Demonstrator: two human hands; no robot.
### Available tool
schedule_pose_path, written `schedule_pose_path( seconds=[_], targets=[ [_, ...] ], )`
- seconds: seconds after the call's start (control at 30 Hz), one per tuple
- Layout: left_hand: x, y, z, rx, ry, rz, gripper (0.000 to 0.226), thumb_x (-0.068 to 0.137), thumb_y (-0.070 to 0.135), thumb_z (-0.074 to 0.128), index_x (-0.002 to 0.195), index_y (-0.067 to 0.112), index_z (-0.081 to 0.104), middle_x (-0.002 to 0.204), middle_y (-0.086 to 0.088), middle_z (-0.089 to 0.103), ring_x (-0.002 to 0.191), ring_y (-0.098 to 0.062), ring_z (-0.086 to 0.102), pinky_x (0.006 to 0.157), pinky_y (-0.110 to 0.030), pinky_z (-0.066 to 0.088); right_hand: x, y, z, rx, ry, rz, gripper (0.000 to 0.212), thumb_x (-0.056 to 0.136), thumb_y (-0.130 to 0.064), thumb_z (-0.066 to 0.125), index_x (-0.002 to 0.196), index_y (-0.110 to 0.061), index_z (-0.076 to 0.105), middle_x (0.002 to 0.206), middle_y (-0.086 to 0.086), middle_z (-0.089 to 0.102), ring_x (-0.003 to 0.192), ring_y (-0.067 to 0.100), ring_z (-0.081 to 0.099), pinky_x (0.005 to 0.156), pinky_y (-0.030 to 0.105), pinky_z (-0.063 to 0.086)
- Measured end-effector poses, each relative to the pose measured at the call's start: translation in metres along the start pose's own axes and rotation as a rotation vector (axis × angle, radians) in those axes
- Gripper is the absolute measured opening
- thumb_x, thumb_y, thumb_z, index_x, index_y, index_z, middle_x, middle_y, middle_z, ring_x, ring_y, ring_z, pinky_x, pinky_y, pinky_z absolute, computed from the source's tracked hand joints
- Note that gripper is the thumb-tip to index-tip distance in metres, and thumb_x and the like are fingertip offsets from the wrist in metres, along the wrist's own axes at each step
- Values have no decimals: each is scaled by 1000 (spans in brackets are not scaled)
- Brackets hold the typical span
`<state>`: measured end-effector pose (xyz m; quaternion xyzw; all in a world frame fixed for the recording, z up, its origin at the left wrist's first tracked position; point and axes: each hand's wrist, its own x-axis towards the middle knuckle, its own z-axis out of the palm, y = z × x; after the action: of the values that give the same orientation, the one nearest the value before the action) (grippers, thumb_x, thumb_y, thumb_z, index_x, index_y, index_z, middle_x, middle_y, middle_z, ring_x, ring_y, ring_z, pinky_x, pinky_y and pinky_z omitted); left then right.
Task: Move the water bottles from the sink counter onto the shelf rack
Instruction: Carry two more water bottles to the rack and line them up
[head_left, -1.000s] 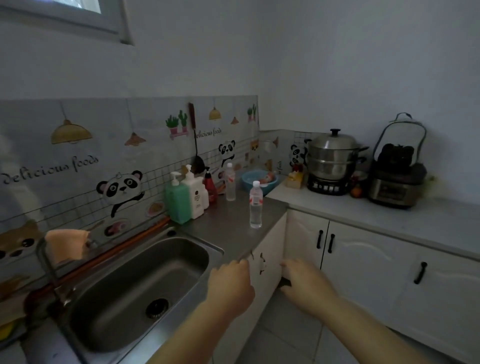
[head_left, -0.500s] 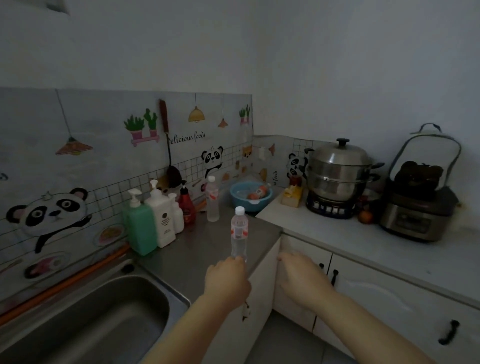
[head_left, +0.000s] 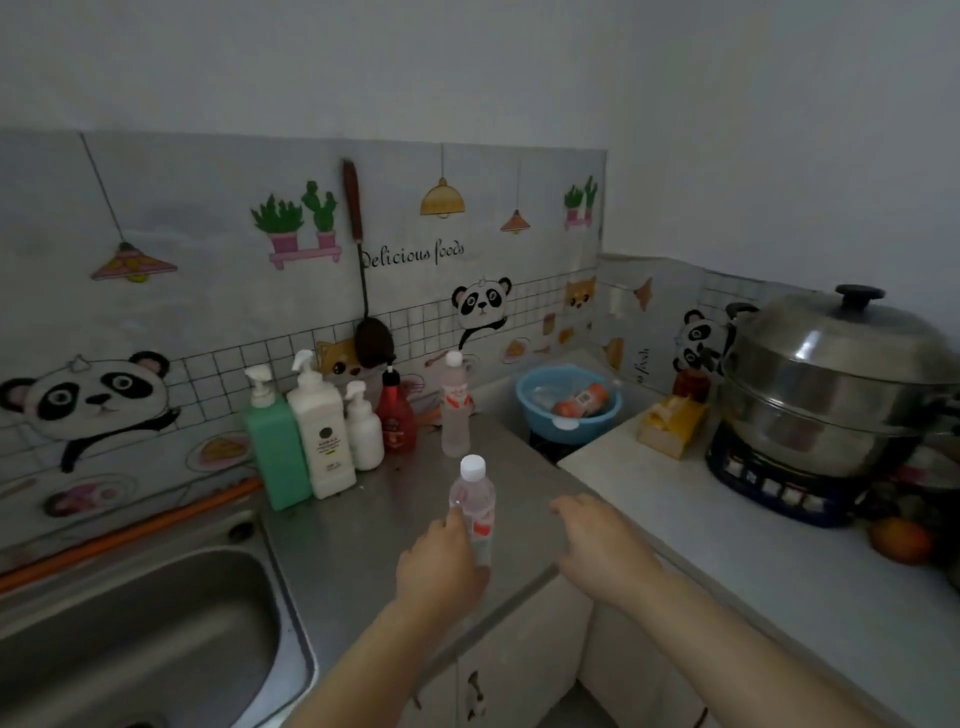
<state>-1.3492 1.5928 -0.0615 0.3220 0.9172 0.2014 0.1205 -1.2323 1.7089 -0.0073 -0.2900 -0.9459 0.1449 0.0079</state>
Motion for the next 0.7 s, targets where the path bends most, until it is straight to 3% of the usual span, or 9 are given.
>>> schedule_pose_path(
  seconds=[0.17, 0.33, 0.47, 0.57, 0.63, 0.7],
  targets=[
    [29, 10, 22, -226, 80, -210, 83, 73, 34, 76, 140, 18, 28, 136, -4, 48, 121, -23, 53, 100, -40, 47, 50, 28, -11, 9, -56, -106, 47, 89, -22, 56, 134, -16, 41, 135, 9, 46, 123, 26, 46, 101, 36, 43],
    [55, 8, 44, -490, 142, -357, 120, 66, 31, 83, 151, 17, 0, 155, -7, 29, 139, -25, 37, 111, -42, 34, 91, 40, -4, -2, -113, -171, 47, 88, -24, 58, 132, -16, 43, 134, 9, 47, 122, 27, 48, 100, 35, 43],
    [80, 5, 55, -668, 183, -378, 123, 61, 21, 87, 151, 17, 3, 154, -4, 32, 139, -25, 36, 112, -41, 32, 128, 44, 4, -26, -134, -202, 46, 88, -22, 58, 131, -14, 45, 131, 11, 49, 121, 28, 49, 98, 35, 44],
    [97, 1, 62, -737, 244, -369, 105, 59, 17, 87, 144, 15, 26, 138, -5, 52, 127, -25, 50, 105, -37, 41, 156, 41, 11, -31, -132, -221, 45, 88, -20, 57, 131, -15, 45, 131, 10, 50, 119, 26, 50, 97, 35, 45],
    [105, -1, 64, -737, 280, -367, 68, 58, 17, 86, 113, 26, 47, 106, 5, 64, 107, -22, 62, 91, -35, 50, 178, 36, 13, -52, -132, -236, 43, 88, -17, 54, 130, -14, 47, 132, 10, 51, 119, 26, 52, 97, 34, 45],
    [111, -3, 64, -754, 286, -341, 51, 57, 20, 84, 88, 34, 46, 88, 18, 60, 92, -15, 64, 80, -30, 51, 200, 31, 15, -70, -135, -257, 37, 88, -15, 52, 125, -12, 51, 129, 12, 54, 117, 27, 53, 96, 35, 46]
  ],
)
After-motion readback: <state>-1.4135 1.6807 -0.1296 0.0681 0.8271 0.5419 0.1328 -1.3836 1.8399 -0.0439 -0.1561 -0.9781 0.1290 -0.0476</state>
